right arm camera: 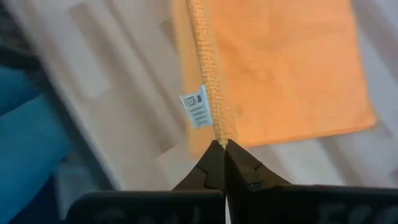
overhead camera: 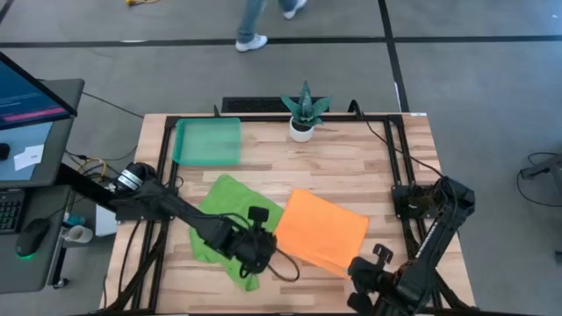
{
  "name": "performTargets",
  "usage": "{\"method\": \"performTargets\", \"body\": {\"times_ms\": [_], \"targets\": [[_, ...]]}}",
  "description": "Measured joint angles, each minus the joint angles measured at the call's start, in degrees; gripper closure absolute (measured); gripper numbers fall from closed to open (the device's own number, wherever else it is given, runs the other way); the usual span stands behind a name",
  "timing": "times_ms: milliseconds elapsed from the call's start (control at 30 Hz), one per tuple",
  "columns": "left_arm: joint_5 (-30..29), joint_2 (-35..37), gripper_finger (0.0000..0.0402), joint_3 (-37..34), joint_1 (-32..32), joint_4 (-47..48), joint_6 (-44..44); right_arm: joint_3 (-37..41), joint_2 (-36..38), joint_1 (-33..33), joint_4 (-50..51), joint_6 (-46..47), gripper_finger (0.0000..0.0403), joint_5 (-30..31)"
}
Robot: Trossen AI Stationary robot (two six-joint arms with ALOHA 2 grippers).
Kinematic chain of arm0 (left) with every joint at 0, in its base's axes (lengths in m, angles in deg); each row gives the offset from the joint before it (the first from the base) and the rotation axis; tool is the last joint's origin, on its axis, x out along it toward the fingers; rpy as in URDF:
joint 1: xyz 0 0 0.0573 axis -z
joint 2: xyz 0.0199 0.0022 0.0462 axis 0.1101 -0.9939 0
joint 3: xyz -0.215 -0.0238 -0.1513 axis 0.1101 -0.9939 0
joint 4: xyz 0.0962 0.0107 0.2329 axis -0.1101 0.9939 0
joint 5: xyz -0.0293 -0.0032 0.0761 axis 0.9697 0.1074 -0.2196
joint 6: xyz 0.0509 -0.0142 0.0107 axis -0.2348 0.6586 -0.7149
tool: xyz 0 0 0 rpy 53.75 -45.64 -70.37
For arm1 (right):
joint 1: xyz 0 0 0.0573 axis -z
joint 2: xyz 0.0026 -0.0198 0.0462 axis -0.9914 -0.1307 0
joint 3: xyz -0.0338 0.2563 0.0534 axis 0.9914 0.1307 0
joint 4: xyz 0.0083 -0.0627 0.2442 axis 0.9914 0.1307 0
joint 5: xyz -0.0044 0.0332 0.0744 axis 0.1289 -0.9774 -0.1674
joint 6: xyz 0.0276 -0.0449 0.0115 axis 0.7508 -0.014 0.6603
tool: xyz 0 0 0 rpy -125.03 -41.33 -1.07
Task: Roll microfiber towels into tight, uniform cylinder then place into a basket
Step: Fold the yellow microfiber cloth
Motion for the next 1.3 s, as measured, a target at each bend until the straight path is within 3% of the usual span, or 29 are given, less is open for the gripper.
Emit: {"method": "performTargets", "body": {"times_ms": [100,367,600,933,1300], "targets": [[-2.66,0.00,0.0402,-0.99,-2.01,-1.88,-0.83,3.85,0.00,0.26,-0.08,0.44,0.0391,0.85],[-1.23,-0.02,0.0402,-5.01,-8.86,-9.99,-7.74,9.86,0.00,0.65,1.01,5.58,0.0391,1.29],[5.91,-0.02,0.0402,-8.03,-14.56,-19.13,-11.84,15.62,0.02,2.54,1.25,9.03,0.0391,-2.01],[10.24,-0.98,0.0402,-8.21,-20.70,-20.80,-14.55,19.63,0.02,6.25,0.51,9.87,0.0391,-2.66],[12.06,-4.74,0.0401,-8.19,-23.00,-24.81,-17.90,22.87,0.02,8.02,-0.23,8.70,0.0391,-6.21]]}}
